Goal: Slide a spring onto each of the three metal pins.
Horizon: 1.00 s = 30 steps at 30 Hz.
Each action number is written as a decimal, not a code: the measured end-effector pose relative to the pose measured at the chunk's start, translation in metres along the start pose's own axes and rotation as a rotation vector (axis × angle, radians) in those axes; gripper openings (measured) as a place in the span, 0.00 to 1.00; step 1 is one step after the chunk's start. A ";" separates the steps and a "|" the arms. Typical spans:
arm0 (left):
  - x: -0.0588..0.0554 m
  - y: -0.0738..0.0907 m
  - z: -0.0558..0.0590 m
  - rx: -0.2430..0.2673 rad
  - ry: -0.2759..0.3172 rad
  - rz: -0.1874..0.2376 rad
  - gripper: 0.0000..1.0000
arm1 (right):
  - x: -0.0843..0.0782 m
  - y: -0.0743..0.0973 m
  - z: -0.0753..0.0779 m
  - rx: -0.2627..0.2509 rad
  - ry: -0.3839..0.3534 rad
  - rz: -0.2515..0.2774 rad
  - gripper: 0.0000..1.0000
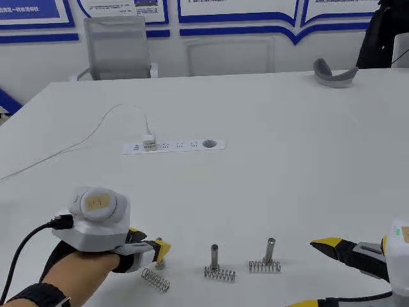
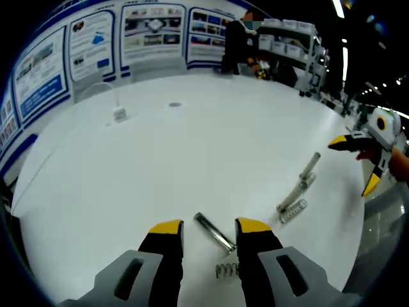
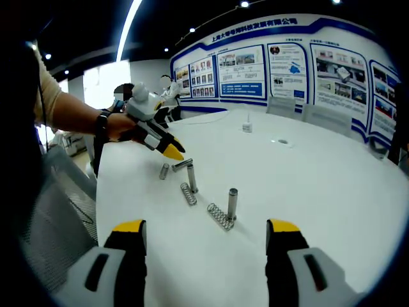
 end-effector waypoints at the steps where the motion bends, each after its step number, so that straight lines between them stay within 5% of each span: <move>1: 0.000 -0.001 0.000 0.004 0.003 -0.006 0.33 | 0.000 0.000 0.000 0.000 0.000 0.000 0.78; 30: 0.000 -0.017 0.003 0.022 0.028 -0.083 0.25 | 0.000 -0.001 -0.001 0.002 0.002 -0.001 0.78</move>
Point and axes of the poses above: the centre of the closed fingertips' face, and the gripper's own axes: y roughly backward along the fingers, z roughly to its right, x roughly out of its top, the point moved 5 cm from there along y, roughly backward along the fingers, and after that the axes turned 5 degrees about x, right-handed, at the moved point
